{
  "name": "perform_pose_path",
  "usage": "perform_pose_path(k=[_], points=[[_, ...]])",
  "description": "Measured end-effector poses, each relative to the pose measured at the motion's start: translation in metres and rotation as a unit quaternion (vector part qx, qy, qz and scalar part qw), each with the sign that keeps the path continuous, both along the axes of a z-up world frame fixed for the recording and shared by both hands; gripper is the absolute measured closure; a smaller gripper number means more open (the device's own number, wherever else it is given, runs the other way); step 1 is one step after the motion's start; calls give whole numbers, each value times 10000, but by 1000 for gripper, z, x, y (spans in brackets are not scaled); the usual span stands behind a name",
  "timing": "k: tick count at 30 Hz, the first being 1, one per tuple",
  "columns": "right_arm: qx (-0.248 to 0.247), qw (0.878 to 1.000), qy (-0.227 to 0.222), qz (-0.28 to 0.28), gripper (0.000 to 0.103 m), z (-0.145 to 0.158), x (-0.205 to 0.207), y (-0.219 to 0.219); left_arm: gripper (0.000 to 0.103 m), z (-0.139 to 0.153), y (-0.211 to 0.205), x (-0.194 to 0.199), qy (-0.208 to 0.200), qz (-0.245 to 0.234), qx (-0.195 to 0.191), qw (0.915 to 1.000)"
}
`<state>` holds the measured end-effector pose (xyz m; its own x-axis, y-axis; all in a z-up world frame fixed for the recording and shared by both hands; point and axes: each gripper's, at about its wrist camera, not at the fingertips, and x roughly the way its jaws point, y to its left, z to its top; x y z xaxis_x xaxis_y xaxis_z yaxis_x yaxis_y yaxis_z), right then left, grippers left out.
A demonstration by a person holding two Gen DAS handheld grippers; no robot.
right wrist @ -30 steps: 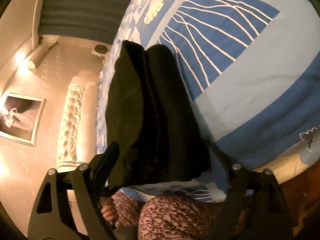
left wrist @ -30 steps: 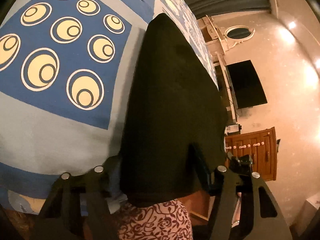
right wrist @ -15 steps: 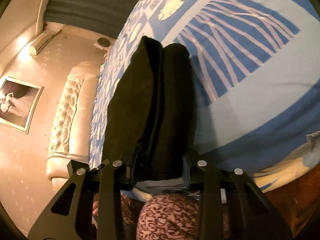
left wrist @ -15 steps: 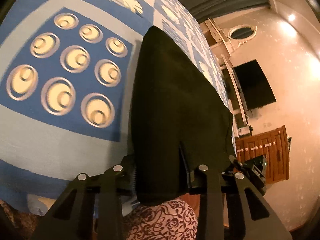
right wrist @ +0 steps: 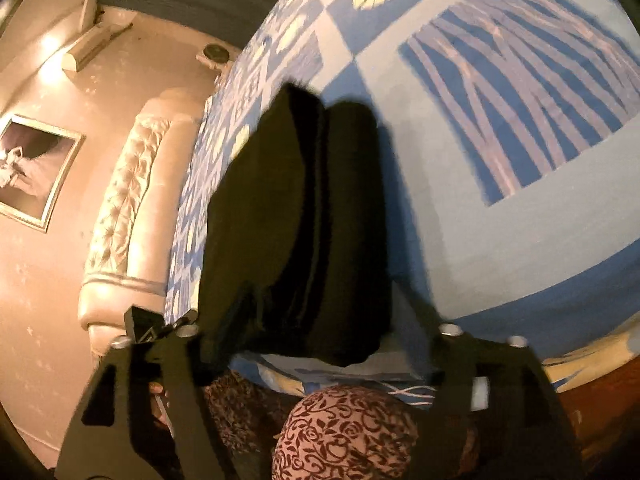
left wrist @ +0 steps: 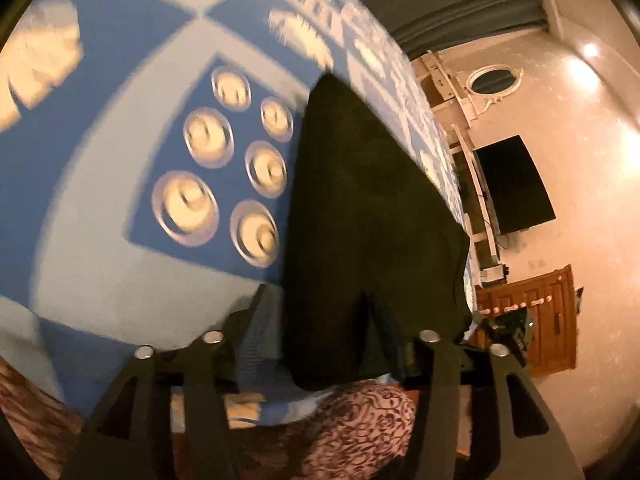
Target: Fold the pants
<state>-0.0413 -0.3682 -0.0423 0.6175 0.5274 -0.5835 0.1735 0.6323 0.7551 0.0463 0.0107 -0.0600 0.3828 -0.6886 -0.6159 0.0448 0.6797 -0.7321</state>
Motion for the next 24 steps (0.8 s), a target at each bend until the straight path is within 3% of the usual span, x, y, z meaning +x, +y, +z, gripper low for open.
perform_pose_path(k=[5,8,12,20,21,22,24], points=[[269,9994,-72,-194,24,3,20,-21,32,12,13,28,-386,-60,-104,9992],[411,9991,-30,-134,23,-1,48,-19,32,0,3,54,-265,-143,-203,9993],[182,9997,135,-107,19,-5,80,-14,32,-17,-12,87,10,-232,-227,9995],[472,9987,150,-95,19,-19,99,-17,32,-22,-29,126,82,-282,-418,9987],[472,9987,144,-81,20,-20,100,-17,32,-21,-32,127,46,-330,-352,9988],[445,9989,147,-60,22,-19,102,-15,39,-20,-36,129,4,-375,-236,9990],[258,9995,200,-26,44,-20,107,-12,55,-20,-41,131,-21,-426,187,9989]])
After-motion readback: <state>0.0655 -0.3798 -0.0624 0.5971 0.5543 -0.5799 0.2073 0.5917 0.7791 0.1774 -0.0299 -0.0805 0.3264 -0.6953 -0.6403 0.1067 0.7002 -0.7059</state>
